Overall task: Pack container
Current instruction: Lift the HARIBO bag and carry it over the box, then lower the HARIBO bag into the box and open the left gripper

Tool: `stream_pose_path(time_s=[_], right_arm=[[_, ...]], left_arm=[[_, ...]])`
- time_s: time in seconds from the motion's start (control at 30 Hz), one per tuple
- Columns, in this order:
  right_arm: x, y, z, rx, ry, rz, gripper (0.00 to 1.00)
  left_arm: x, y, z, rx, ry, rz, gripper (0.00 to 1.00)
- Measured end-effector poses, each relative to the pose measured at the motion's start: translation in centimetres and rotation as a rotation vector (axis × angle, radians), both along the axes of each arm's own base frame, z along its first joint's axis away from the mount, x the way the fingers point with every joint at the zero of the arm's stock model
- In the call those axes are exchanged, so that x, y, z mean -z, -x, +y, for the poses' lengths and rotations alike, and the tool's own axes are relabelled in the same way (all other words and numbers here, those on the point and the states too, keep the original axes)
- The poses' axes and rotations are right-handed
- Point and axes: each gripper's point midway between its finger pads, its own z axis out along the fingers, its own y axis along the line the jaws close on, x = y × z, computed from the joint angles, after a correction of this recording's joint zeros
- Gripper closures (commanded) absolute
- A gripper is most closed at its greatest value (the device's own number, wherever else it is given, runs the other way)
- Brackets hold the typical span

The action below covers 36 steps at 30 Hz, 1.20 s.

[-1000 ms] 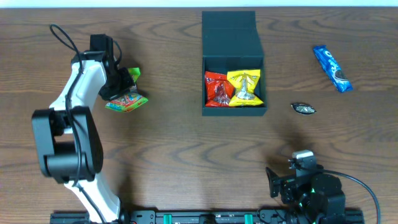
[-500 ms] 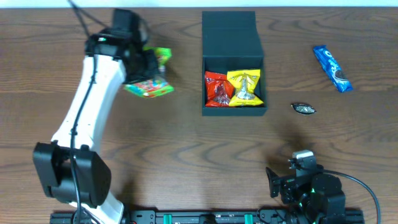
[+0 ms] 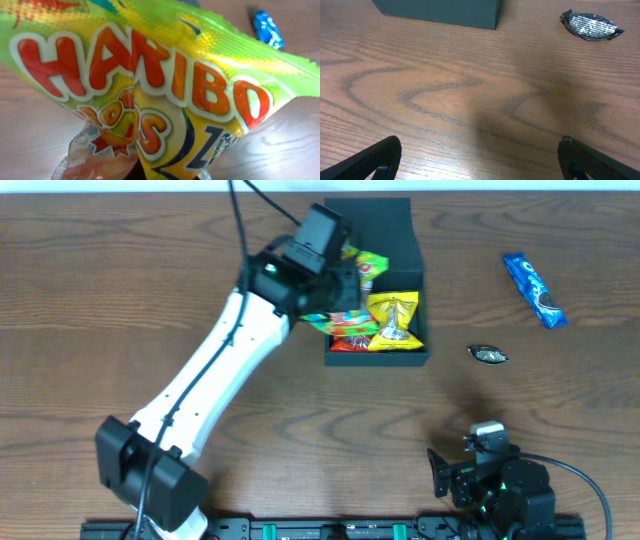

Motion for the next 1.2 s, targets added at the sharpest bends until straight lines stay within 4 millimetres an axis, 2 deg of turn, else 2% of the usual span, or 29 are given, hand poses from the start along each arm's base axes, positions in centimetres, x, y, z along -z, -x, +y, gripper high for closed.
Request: stream_pose_path(time_s=[0.13,0.4,0.67,0.77,0.93,1.2], right_arm=[[0.0,0.0,0.0,0.000,0.000,0.000,0.01],[0.0,0.0,0.0,0.000,0.000,0.000,0.01],[0.0,0.0,0.0,0.000,0.000,0.000,0.01],[0.0,0.0,0.0,0.000,0.000,0.000,0.01],[0.0,0.0,0.0,0.000,0.000,0.000,0.01],[0.0,0.0,0.0,0.000,0.000,0.000,0.01]], left_arm=[[1.3,0.2,-2.6,-0.018,0.035,0.030,0.94],[5.5,0.0,-6.9,-0.014,0.055,0.109,0.95],[6.3,-1.6,-10.4,0.014,0.058,0.148,0.95],[7.1,-2.0,-10.8,0.014,0.052,0.162,0.94],[9.3,-1.7,-10.4,-0.031,0.017,0.229,0.94],[10.2,-1.6,-10.4,-0.065,0.007,0.250,0.94]])
